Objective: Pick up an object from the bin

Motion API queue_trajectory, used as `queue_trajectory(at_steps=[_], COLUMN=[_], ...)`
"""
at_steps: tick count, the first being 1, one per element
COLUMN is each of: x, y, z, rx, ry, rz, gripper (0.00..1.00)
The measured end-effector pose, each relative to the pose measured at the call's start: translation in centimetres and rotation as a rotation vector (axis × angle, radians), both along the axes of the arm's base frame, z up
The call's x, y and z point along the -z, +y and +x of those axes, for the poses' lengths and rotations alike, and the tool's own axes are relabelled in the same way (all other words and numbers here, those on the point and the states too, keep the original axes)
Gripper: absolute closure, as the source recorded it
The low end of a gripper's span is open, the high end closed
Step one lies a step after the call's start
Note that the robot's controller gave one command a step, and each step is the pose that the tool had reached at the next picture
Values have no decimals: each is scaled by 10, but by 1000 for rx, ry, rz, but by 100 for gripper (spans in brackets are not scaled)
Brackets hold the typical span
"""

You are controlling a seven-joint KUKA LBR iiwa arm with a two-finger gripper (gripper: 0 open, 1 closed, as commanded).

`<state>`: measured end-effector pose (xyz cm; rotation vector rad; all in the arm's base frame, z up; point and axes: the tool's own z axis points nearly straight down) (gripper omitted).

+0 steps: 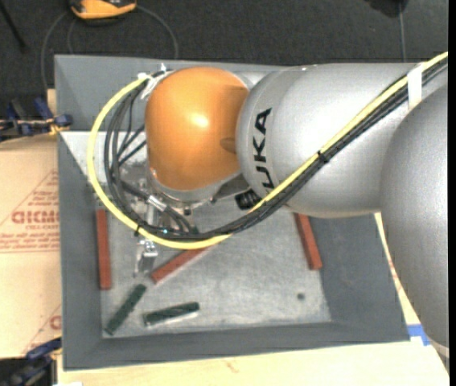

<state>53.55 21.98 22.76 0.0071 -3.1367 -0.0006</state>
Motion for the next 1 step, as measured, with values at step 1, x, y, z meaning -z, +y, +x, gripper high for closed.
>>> queue_trajectory(at_steps=[1], x=[-4], y=[-1], z=[2], rx=[4], ry=[-8], rz=[2], gripper=[0])
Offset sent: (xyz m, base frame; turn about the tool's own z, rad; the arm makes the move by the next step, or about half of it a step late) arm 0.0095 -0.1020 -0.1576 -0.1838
